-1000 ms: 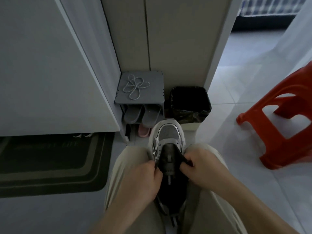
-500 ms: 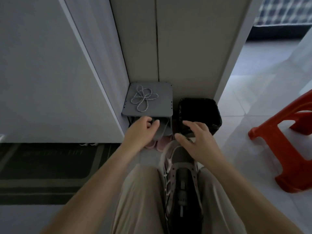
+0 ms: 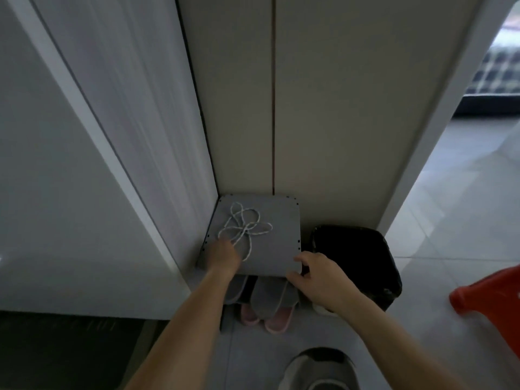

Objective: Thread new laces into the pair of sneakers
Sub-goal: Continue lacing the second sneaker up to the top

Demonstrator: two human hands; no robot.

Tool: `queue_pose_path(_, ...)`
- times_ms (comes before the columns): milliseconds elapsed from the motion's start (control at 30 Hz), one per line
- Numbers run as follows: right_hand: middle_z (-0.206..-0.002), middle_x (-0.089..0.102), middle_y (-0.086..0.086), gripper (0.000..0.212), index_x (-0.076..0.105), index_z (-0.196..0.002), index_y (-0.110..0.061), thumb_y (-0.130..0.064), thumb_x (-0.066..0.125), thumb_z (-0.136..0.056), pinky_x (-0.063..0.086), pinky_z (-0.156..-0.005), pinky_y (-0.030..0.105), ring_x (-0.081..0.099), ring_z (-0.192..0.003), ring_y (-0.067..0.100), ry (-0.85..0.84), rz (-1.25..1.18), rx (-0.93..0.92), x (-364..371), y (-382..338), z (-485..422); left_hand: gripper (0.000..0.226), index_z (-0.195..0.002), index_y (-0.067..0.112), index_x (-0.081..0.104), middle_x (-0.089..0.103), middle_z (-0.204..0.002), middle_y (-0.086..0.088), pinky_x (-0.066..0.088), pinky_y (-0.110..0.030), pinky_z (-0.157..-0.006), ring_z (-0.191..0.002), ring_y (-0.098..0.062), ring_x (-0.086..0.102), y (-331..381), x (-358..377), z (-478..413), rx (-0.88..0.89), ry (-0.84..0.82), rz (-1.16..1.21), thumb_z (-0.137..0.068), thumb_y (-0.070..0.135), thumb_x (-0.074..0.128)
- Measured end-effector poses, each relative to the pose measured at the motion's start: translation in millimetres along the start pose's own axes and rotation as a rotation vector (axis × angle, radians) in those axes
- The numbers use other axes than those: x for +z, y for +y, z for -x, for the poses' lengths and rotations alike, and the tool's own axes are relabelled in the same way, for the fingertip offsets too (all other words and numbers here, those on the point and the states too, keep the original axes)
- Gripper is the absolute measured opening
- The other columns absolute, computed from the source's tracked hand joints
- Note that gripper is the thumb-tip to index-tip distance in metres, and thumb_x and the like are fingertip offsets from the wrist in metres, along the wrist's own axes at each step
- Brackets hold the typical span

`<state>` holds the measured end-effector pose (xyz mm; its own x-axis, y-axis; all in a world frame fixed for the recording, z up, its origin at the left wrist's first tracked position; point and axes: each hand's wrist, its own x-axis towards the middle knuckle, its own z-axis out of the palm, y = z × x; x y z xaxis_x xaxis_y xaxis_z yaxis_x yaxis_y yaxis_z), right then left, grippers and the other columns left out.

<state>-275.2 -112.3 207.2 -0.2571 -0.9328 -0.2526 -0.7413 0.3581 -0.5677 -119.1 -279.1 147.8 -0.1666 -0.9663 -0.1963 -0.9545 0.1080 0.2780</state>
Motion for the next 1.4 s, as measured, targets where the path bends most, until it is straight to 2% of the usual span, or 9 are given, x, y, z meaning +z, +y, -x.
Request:
queue_pose_path(133,-0.128,0.055,0.001,0.048,0.049,-0.132,-0.022,-0.045,0.054,-0.090,0.048,-0.090,0.031,0.056,-0.112,0.019,0.065,-0.006,0.046,1,10,-5,0.027,-0.112,0.000,0.062,0.063,-0.117,-0.018,0.049,-0.037,-0.087,-0.108,-0.032,0.060,1,5,-8,0.053,-0.049,-0.131,-0.092,0.012,0.048)
queue_pose_path(267,-0.125,0.056,0.001,0.044,0.052,-0.129,-0.023,-0.039,0.058,-0.089,0.050,-0.086,0.030,0.058,-0.107,0.018,0.090,-0.026,0.055,-5,5,2,0.013,-0.100,0.009,0.057,0.065,-0.105,-0.017,0.050,-0.041,-0.081,-0.096,-0.034,0.061,14,-21,-1,0.123,-0.014,0.203,-0.093,0.015,0.048)
queue_pose_path(367,-0.128,0.052,0.005,0.047,0.050,-0.132,-0.021,-0.032,0.062,-0.088,0.047,-0.092,0.032,0.055,-0.111,0.021,0.202,-0.092,0.007,-19,-19,6,0.005,-0.091,0.021,0.052,0.066,-0.095,-0.004,0.050,-0.031,-0.070,-0.083,-0.018,0.062,42,-61,28,0.344,0.000,0.406,-0.095,0.019,0.051)
queue_pose_path(467,-0.132,0.046,0.008,0.047,0.050,-0.132,-0.023,-0.026,0.062,-0.087,0.043,-0.079,0.027,0.056,-0.106,0.025,0.283,-0.125,-0.030,-41,-51,5,0.009,-0.088,0.026,0.055,0.062,-0.084,0.013,0.046,-0.022,-0.071,-0.080,-0.005,0.059,70,-109,73,0.589,-0.015,0.446,-0.092,0.018,0.057)
queue_pose_path(600,-0.097,0.068,0.012,0.013,0.066,-0.092,-0.016,-0.026,0.057,-0.090,0.038,-0.064,0.025,0.061,-0.084,0.024,0.315,-0.168,-0.068,-64,-75,22,0.009,-0.089,0.026,0.061,0.062,-0.079,0.012,0.050,-0.026,-0.074,-0.074,-0.008,0.061,71,-161,119,0.694,0.031,0.439,-0.091,0.017,0.059)
queue_pose_path(767,-0.088,0.066,0.004,0.012,0.067,-0.089,-0.015,-0.022,0.057,-0.090,0.045,-0.071,0.027,0.060,-0.086,0.024,0.427,-0.091,-0.090,-91,-65,76,0.013,-0.099,0.015,0.069,0.062,-0.085,0.009,0.044,-0.024,-0.074,-0.080,-0.010,0.059,31,-190,146,0.646,0.162,0.263,-0.092,0.020,0.058)
queue_pose_path(1067,-0.071,0.058,0.002,0.019,0.059,-0.070,-0.015,-0.020,0.061,-0.088,0.035,-0.058,0.025,0.052,-0.070,0.021,0.542,-0.083,-0.021,-127,-30,164,0.017,-0.078,0.011,0.066,0.069,-0.079,-0.001,0.053,-0.034,-0.070,-0.069,-0.019,0.062,-37,-202,195,0.385,0.340,0.351,-0.089,0.023,0.061)
queue_pose_path(1233,-0.077,0.066,0.012,0.021,0.066,-0.075,-0.006,-0.022,0.060,-0.088,0.051,-0.064,0.038,0.057,-0.068,0.028,0.549,-0.016,0.092,-145,1,194,0.024,-0.069,0.013,0.063,0.070,-0.077,-0.005,0.056,-0.037,-0.070,-0.056,-0.021,0.058,-78,-221,201,0.236,0.412,0.411,-0.090,0.021,0.058)
queue_pose_path(1400,-0.073,0.071,0.006,0.011,0.071,-0.074,-0.013,-0.021,0.071,-0.081,0.047,-0.064,0.029,0.066,-0.072,0.023,0.506,-0.094,0.121,-162,25,217,0.025,-0.070,0.007,0.061,0.068,-0.084,-0.018,0.058,-0.048,-0.075,-0.063,-0.029,0.059,-107,-229,203,0.053,0.364,0.569,-0.093,0.015,0.054)
